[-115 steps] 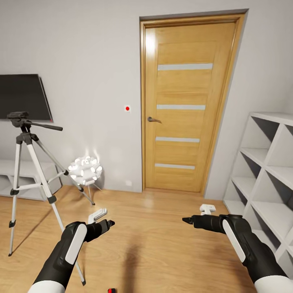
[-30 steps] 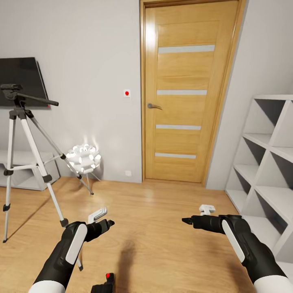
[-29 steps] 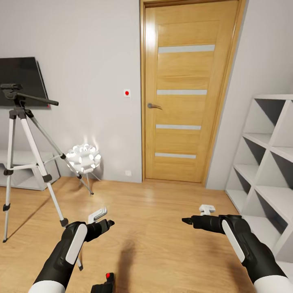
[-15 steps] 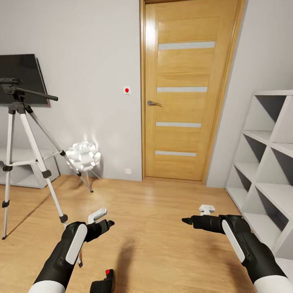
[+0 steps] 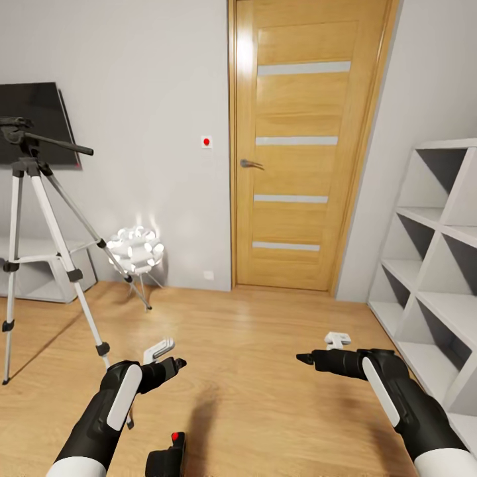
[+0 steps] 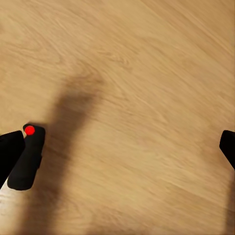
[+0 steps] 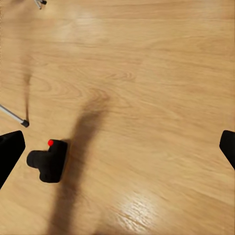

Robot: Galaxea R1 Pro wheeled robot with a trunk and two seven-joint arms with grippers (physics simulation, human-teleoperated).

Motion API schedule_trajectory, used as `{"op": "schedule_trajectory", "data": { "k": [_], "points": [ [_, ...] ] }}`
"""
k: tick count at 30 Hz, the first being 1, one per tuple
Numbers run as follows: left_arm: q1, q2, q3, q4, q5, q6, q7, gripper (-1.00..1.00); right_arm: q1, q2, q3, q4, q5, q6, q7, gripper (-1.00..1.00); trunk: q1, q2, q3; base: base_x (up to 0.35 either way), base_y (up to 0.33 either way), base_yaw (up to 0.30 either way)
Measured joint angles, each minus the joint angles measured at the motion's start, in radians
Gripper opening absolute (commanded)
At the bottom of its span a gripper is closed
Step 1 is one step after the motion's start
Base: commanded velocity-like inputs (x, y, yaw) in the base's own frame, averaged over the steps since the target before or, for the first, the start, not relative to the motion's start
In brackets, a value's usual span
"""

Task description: Attach the digital camera to the camera tripod in the bedroom.

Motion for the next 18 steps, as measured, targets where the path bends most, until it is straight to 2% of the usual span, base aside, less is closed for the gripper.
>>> {"op": "schedule_trajectory", "data": {
  "k": [18],
  "points": [
    [0.0,0.0,0.001,0.0,-0.001,0.0,0.0,1.0,0.0,-0.001,0.001,-0.002,0.005,0.008,0.019,1.0,0.069,-0.126,-0.056,0.0,0.0,0.0]
  ]
}}
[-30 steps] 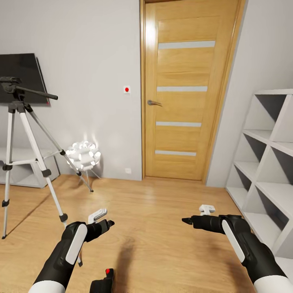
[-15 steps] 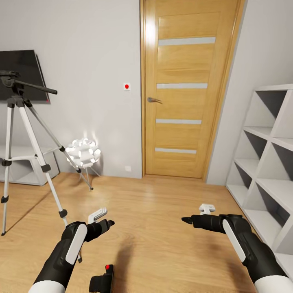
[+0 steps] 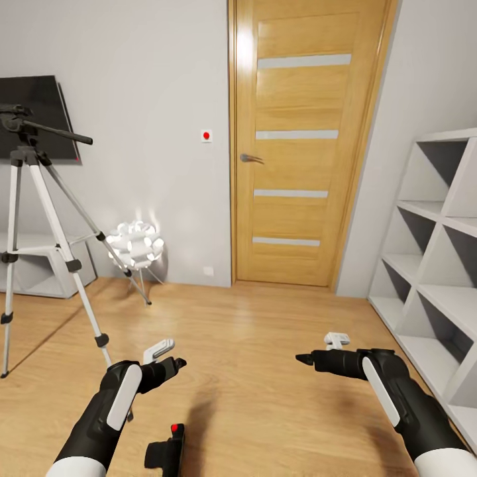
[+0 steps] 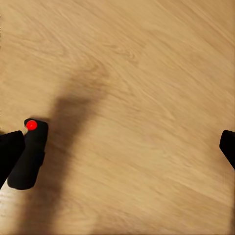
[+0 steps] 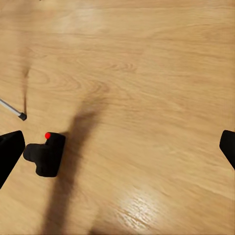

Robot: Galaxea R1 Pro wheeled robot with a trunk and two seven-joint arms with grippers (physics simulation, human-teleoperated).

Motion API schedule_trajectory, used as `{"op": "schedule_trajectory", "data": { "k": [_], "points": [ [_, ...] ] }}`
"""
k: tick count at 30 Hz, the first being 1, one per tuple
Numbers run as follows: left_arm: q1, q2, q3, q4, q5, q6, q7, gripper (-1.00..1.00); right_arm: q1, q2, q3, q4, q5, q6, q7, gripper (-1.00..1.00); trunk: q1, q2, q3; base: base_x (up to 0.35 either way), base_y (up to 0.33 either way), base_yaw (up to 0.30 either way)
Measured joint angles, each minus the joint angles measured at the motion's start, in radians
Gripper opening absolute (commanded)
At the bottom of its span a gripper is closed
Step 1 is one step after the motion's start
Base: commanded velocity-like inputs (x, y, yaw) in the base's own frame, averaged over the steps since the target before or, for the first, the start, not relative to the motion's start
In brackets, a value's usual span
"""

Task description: Attach the digital camera to the camera tripod in the bedroom.

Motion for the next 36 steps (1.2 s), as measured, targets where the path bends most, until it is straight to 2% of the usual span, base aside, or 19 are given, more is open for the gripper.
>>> {"op": "schedule_trajectory", "data": {
  "k": [10,23,36],
  "points": [
    [0.0,0.0,-0.001,0.001,-0.001,-0.001,0.004,1.0,0.0,0.001,0.0,0.0,0.006,-0.008,-0.001,1.0,0.038,-0.07,-0.031,0.0,0.0,0.0],
    [0.0,-0.001,-0.001,0.007,-0.019,-0.003,0.005,1.0,0.0,0.0,-0.003,0.0,0.01,-0.006,0.0,1.0,0.044,-0.073,-0.082,0.0,0.0,0.0],
    [0.0,-0.002,-0.001,0.009,-0.02,-0.003,0.005,1.0,0.0,0.0,-0.001,0.0,0.011,-0.009,-0.002,1.0,0.05,-0.076,-0.132,0.0,0.0,0.0]
  ]
}}
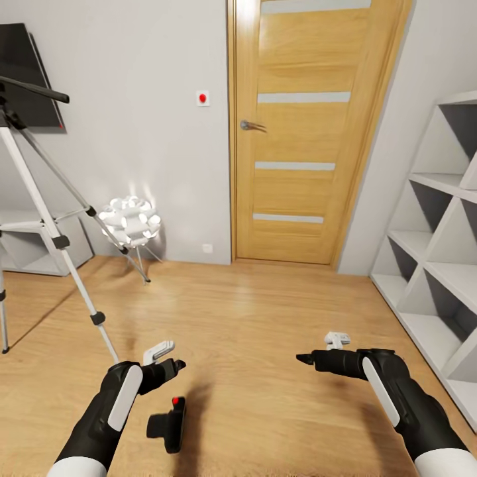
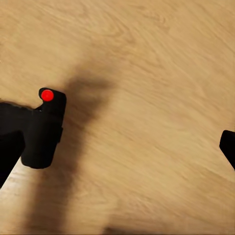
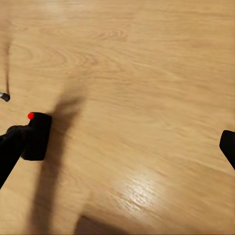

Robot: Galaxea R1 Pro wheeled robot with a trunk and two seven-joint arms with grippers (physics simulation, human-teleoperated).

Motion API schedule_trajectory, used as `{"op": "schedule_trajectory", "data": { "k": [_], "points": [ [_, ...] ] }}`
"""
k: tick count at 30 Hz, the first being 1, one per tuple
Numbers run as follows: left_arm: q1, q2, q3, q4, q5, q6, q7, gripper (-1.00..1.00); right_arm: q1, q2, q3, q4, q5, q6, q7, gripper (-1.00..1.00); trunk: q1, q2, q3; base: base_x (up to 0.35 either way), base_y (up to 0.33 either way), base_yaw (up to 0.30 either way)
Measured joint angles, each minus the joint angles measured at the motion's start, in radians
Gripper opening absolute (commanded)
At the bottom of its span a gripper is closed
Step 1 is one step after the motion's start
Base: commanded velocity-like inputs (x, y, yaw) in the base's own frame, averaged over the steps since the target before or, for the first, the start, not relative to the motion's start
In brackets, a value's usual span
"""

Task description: Attach the digital camera to the camera tripod in the bedroom.

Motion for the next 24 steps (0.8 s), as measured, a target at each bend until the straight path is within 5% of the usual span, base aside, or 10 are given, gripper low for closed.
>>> {"op": "schedule_trajectory", "data": {
  "k": [13,24],
  "points": [
    [0.0,0.0,0.0,0.0,0.0,-0.001,0.0,1.0,0.0,-0.001,0.003,-0.001,-0.003,0.007,0.004,1.0,0.006,-0.003,-0.05,0.0,0.0,0.0],
    [0.0,0.0,0.0,0.0,0.0,-0.001,0.0,1.0,-0.013,-0.034,0.003,-0.016,0.012,0.0,0.356,1.0,0.011,-0.006,-0.093,0.0,0.0,0.0]
  ]
}}
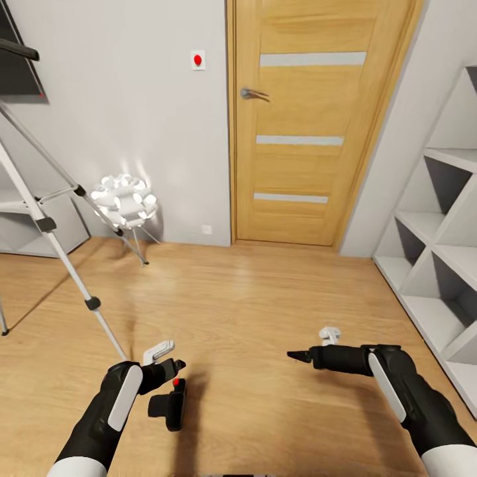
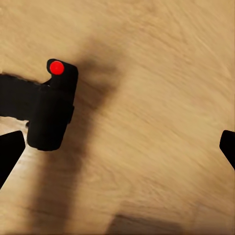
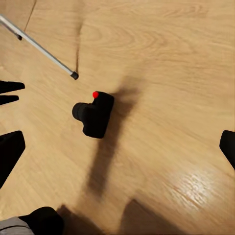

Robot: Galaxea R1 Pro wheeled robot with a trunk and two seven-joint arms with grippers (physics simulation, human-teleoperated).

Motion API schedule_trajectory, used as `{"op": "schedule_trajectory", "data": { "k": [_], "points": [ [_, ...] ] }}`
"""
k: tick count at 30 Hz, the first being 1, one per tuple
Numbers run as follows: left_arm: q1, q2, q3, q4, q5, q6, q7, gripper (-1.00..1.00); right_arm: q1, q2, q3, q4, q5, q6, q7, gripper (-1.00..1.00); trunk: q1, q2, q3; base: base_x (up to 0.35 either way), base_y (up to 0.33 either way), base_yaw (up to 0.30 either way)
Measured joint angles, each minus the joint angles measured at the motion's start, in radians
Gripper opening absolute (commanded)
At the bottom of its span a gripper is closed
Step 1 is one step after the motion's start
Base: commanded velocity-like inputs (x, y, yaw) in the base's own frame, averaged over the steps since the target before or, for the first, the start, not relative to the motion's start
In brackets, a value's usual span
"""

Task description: Attach the digital camera to the camera tripod in the bedroom.

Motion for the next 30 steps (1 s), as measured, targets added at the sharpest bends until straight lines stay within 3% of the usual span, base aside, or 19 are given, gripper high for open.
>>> {"op": "schedule_trajectory", "data": {
  "k": [7,30],
  "points": [
    [0.0,0.0,0.0,0.0,-0.001,0.0,0.0,1.0,-0.001,-0.011,0.001,-0.001,0.01,-0.002,0.051,1.0,0.003,-0.002,-0.027,0.0,0.0,0.0],
    [0.0,0.0,0.0,0.0,-0.002,-0.001,0.006,1.0,-0.001,-0.011,0.001,-0.002,0.012,-0.002,0.059,1.0,0.013,-0.007,-0.116,0.0,0.0,0.0]
  ]
}}
